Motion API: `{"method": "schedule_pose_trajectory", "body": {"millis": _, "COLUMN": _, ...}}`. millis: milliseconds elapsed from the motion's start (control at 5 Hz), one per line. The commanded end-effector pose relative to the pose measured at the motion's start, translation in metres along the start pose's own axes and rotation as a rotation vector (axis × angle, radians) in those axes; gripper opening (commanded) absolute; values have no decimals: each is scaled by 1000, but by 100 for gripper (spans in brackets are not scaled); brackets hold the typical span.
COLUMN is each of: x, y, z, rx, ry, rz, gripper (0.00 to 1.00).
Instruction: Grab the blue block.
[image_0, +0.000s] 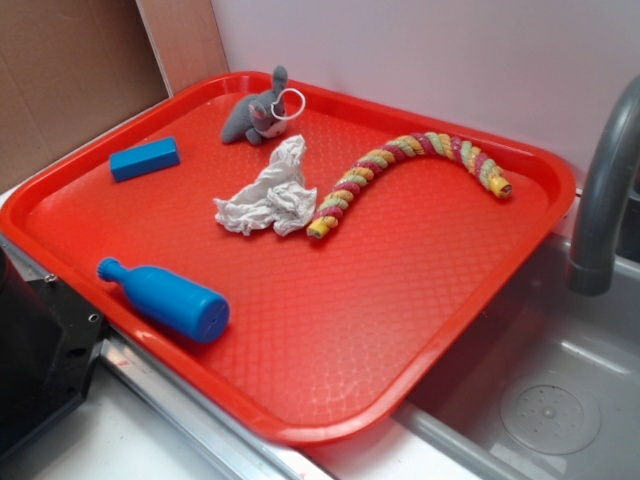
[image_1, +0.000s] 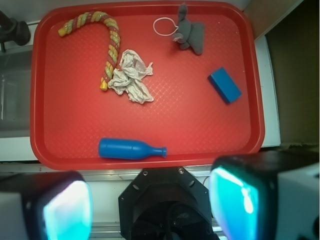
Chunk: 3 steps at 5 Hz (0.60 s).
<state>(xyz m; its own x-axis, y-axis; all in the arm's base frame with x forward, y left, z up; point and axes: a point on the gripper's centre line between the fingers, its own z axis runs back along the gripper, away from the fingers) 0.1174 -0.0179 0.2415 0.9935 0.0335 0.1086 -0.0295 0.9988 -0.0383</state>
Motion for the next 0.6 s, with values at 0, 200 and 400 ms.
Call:
{"method": "schedule_pose_trajectory", "body": {"millis": 0, "x": 0, "y": 0, "z": 0, "rx": 0, "ry": 0, "rz": 0, "gripper": 100}}
{"method": "schedule_pose_trajectory", "body": {"millis": 200, "x": 6, "y": 32, "z": -28, "rx": 109, "ry": -36, "rz": -120, "gripper": 100}}
{"method": "schedule_pose_trajectory", "body": {"millis": 400, "x": 11, "y": 67, "z": -50, "rx": 15, "ry": -63, "rz": -215, "gripper": 100}}
